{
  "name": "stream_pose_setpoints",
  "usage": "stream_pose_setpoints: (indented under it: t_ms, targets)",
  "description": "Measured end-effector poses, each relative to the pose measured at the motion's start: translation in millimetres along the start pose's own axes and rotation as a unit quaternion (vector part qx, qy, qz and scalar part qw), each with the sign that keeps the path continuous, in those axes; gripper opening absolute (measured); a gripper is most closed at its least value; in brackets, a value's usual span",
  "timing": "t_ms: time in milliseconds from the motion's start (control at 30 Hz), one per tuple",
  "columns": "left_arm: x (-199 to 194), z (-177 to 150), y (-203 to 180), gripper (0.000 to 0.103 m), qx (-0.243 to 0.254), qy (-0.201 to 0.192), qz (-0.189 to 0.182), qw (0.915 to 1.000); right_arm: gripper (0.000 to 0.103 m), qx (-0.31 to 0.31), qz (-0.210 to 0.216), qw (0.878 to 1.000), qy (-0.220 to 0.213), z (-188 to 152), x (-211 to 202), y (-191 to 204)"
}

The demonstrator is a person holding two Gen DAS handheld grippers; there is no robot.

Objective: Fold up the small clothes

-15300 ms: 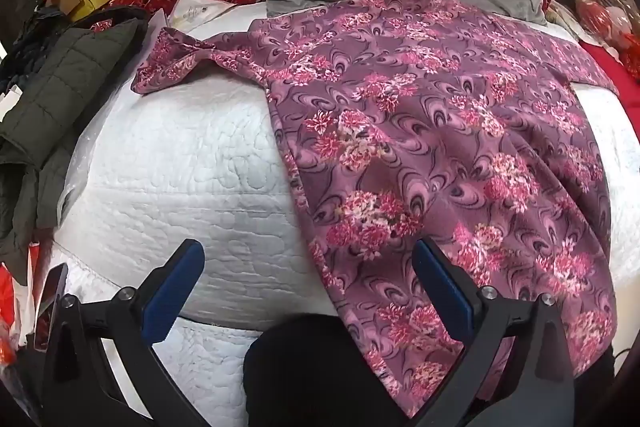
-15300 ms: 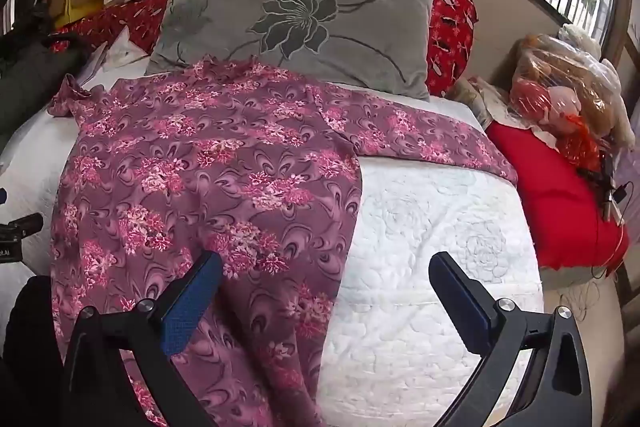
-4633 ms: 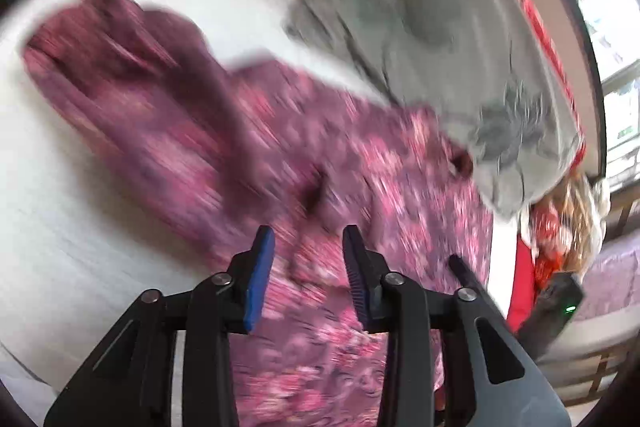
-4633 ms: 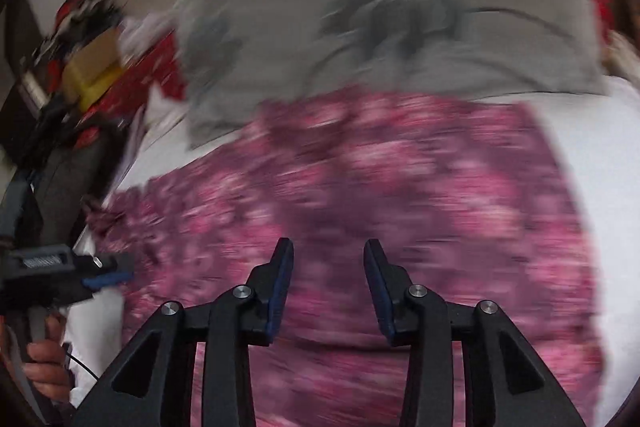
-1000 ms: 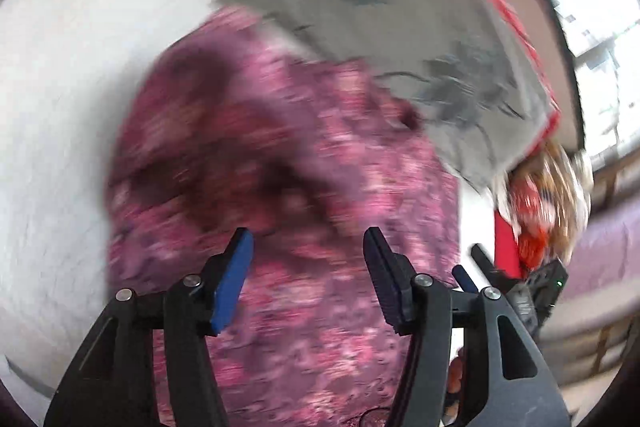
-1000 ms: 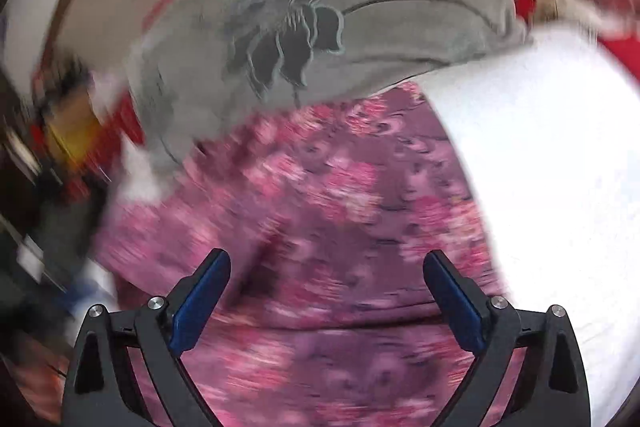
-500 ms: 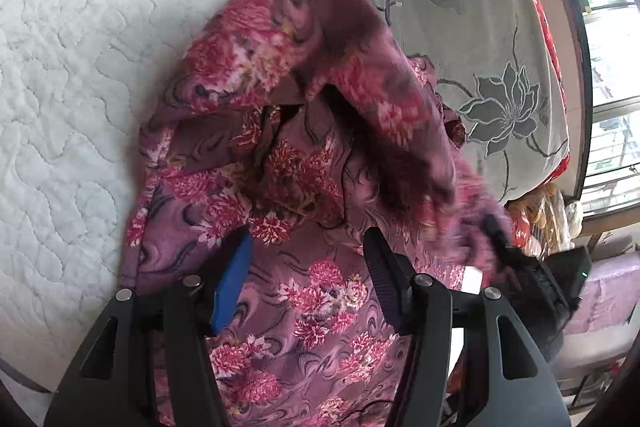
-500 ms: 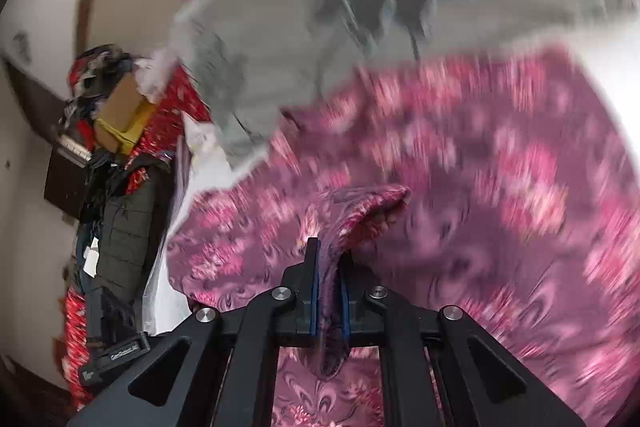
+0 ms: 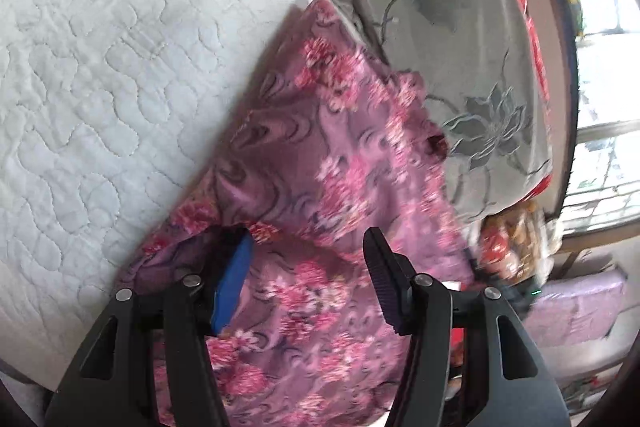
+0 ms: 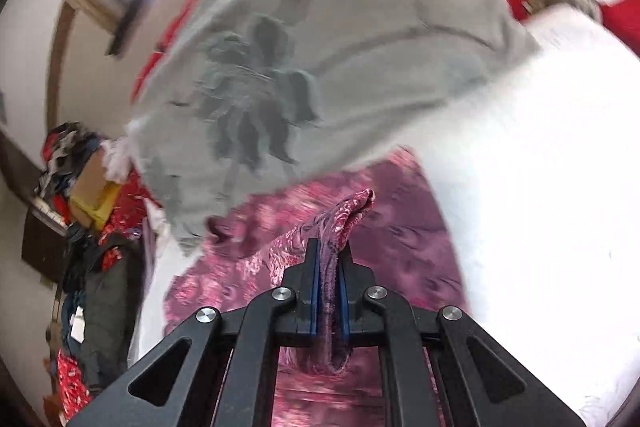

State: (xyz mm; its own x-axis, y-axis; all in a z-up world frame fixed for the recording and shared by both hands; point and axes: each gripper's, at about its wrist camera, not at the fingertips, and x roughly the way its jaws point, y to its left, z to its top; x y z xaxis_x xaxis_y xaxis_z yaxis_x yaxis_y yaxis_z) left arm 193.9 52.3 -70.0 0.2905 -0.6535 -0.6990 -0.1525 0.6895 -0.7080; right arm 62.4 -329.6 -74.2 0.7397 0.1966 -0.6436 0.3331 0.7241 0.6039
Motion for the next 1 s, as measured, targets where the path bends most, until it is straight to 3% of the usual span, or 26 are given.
stream_pose_setpoints:
  t_ms: [133,167,200,233,300,367,433,533,600,633,667,800,867,1000]
  targets:
    - [-4.3,11.1,-4.0,0.053,0.0,-0.023,0.025,0.9994,0.007,0.011,0.001,1.0,0.007,-5.2,4.9,-10.2]
    - [-4.0,13.4,-3.6,0.047,-0.003,-0.026,0.03,0.9992,0.007,0.017,0.016,1.0,-0.005,-4.9,-1.0,-9.7]
    - [-2.8,15.5,-1.5,0.033,-0.009,-0.027,0.039,0.9989,0.007,0.031,0.041,0.998,-0.032,-4.3,-11.2,-11.8]
    - [0.1,16.8,0.4,0.029,-0.013,-0.023,0.045,0.9986,0.007,0.038,0.046,0.997,-0.045,-3.5,-16.2,-15.8]
    - [5.0,17.8,5.0,0.02,-0.019,-0.014,0.066,0.9975,0.007,0.033,0.017,0.999,-0.028,-4.3,-10.8,-22.4]
    - [6.9,15.3,9.1,0.02,-0.019,-0.008,0.07,0.9974,0.007,0.012,-0.047,0.998,0.039,-12.1,11.4,-31.7]
    - [6.0,12.3,12.0,0.02,-0.017,-0.006,0.063,0.9979,0.01,-0.013,-0.093,0.993,0.067,-18.0,16.9,-33.1]
    - [3.7,9.9,13.6,0.02,-0.014,-0.005,0.057,0.9982,0.014,-0.048,-0.137,0.989,-0.014,-13.7,-15.1,-9.4]
    - [5.4,9.2,12.6,0.02,-0.008,-0.002,0.054,0.9985,0.018,-0.09,-0.089,0.991,-0.046,-6.9,-25.6,22.3]
    - [7.0,8.4,11.4,0.02,-0.007,-0.001,0.052,0.9986,0.03,-0.121,-0.059,0.99,-0.036,-4.2,-19.5,45.3]
    - [7.6,6.8,10.7,0.02,-0.006,0.0,0.05,0.9988,0.041,-0.15,-0.03,0.988,-0.013,-3.5,-8.2,67.8]
    - [9.9,4.1,10.8,0.02,0.007,-0.002,0.044,0.999,0.042,-0.251,0.074,0.96,0.098,-19.5,66.6,164.3]
    - [10.1,4.2,11.7,0.02,0.01,0.0,0.039,0.9992,0.042,-0.285,0.09,0.944,0.141,-32.5,106.4,199.6]
    - [9.3,4.6,15.6,0.02,0.021,0.005,0.027,0.9994,0.042,-0.347,0.072,0.914,0.197,-51.6,180.7,242.2]
